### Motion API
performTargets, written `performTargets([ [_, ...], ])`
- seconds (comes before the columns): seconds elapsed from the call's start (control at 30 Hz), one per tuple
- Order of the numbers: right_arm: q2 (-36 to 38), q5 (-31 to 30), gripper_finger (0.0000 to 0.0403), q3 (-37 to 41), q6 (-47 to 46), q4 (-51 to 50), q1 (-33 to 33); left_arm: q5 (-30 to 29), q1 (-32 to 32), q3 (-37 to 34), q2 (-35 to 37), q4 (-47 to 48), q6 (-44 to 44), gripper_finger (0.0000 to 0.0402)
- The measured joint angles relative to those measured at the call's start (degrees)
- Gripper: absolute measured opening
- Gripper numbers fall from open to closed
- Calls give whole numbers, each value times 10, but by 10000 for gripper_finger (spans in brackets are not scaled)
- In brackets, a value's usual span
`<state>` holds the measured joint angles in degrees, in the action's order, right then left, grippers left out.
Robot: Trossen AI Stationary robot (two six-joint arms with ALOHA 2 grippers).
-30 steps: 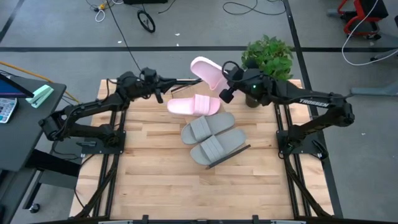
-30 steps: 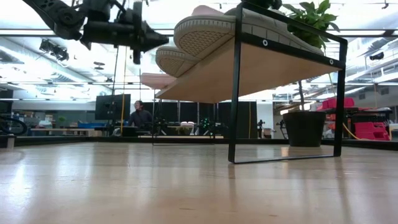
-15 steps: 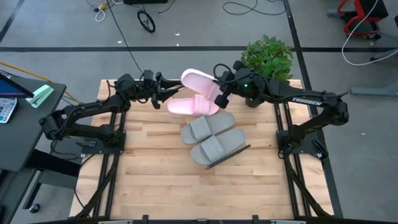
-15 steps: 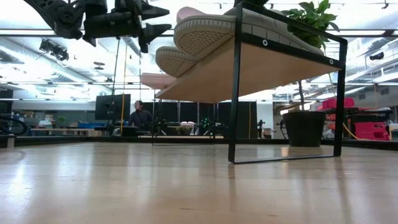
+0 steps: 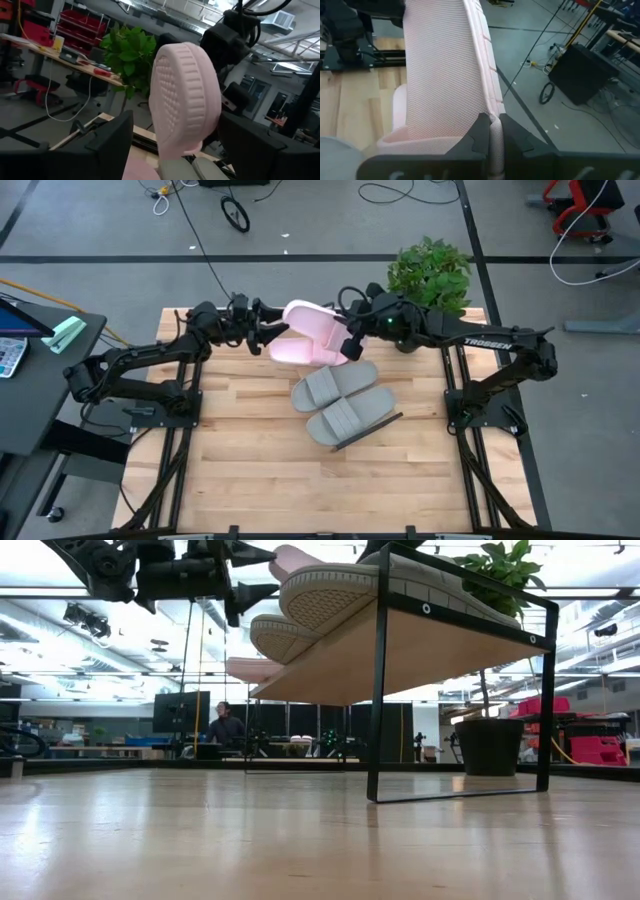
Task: Pick and place slides into the shelf
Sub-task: Put the pink slipper on the shelf
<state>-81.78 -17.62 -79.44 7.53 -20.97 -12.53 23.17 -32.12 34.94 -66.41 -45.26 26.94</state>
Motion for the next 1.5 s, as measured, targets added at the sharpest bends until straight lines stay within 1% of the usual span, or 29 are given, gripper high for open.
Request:
performTargets([
  [0.2, -4, 11, 25, 0, -8, 19, 0, -3, 2, 0, 0, -3, 14, 291],
  [0.3, -9, 21, 24, 0, -14, 27, -1, -25, 7, 0, 0, -3, 15, 291],
  [0.47, -18, 30, 24, 0, -17, 29, 6, -52, 9, 0, 0, -6, 46, 290],
  [0.57, -22, 35, 24, 0, -15, 27, 9, -52, 9, 0, -4, -3, 75, 276],
  [0.63, -23, 37, 24, 0, -16, 21, 10, -52, 9, 0, -4, -1, 96, 253],
  [0.7, -23, 39, 24, 0, -16, 15, 10, -52, 9, 0, -4, -1, 102, 220],
  [0.77, -23, 44, 24, 0, -15, 14, 10, -52, 9, 0, -4, -3, 102, 175],
  [0.87, -23, 55, 23, 0, -15, 14, 10, -55, 9, 0, -4, -4, 97, 90],
  [0.9, -22, 56, 23, 0, -15, 14, 10, -54, 8, 0, -4, -4, 93, 69],
  [0.93, -22, 56, 27, 0, -15, 15, 10, -54, 8, 0, -4, -8, 86, 68],
  [1.0, -22, 58, 48, 0, -16, 17, 10, -56, 9, -1, -4, -17, 81, 68],
  [1.1, -18, 63, 93, -1, -15, 28, 11, -65, 8, -1, -4, -28, 82, 68],
  [1.27, -3, 88, 156, -1, -10, 30, 11, -68, -3, -1, -5, -36, 87, 68],
  [1.4, 15, 123, 191, -1, -18, 20, 11, -70, -18, -1, -3, -42, 91, 68],
  [1.5, 26, 125, 207, -1, -31, 5, 11, -71, -35, -1, -3, -45, 110, 68],
])
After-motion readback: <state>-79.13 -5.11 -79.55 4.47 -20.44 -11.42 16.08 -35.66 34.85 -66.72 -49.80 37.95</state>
